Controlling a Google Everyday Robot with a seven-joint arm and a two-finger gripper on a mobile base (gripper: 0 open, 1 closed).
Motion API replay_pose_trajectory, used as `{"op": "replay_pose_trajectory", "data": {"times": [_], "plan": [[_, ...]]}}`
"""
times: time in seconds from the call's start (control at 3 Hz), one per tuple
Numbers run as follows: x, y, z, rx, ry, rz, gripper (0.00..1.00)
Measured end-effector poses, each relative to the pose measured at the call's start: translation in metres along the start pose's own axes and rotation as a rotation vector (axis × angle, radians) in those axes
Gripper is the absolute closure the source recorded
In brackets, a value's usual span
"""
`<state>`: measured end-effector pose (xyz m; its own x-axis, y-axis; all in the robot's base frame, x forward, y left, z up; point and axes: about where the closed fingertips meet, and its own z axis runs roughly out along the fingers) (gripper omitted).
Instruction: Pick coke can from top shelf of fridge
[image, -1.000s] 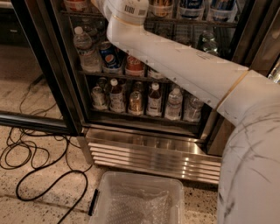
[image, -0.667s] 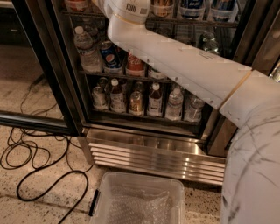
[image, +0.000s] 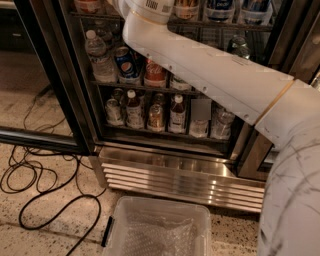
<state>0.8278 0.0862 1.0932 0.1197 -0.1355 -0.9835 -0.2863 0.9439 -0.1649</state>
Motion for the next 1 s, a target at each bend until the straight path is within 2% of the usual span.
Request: {"op": "replay_pose_trajectory", "data": {"times": [0.33, 1.0], "plan": [[-0.0051, -0.0006, -0.0028, -0.003, 0.0, -0.009, 1.0], [-0.0099, 0.0007, -0.0061, -0.013, 0.012, 0.015, 1.0]]}}
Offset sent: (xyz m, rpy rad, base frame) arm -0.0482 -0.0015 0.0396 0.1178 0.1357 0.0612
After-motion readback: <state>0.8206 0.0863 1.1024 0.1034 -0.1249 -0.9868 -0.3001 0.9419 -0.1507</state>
